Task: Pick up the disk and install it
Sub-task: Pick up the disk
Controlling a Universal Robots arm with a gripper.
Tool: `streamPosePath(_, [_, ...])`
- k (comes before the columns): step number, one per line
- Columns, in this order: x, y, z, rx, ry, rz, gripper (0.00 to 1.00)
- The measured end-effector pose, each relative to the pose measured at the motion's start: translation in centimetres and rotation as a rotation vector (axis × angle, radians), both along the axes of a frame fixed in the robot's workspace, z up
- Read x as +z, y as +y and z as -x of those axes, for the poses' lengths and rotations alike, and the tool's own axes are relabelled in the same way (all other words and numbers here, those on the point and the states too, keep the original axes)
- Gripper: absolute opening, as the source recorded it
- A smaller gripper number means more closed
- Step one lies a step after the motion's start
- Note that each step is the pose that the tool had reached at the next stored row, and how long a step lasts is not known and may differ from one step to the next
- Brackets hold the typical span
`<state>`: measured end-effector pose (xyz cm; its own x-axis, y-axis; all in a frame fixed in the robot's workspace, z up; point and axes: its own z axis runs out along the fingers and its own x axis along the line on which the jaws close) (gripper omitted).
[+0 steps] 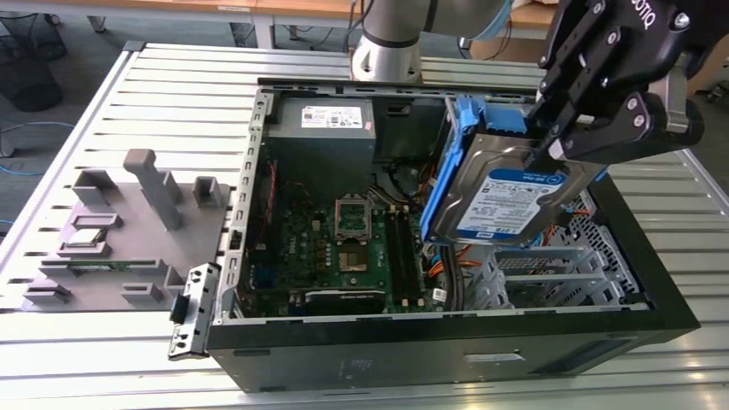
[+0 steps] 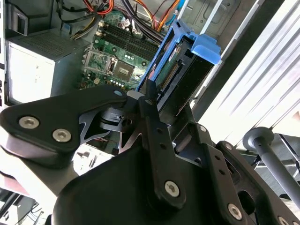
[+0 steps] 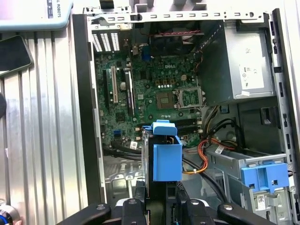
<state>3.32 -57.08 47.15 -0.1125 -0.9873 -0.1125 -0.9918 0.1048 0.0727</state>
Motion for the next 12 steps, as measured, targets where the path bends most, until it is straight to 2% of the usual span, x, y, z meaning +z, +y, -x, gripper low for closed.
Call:
streamPosePath(8, [-0.02,-0.9,-0.43,-0.008,0.0,0.0,0.35])
streamPosePath(12, [-0.05,-1.19,-1.05,-0.011,0.0005,0.0,0.35])
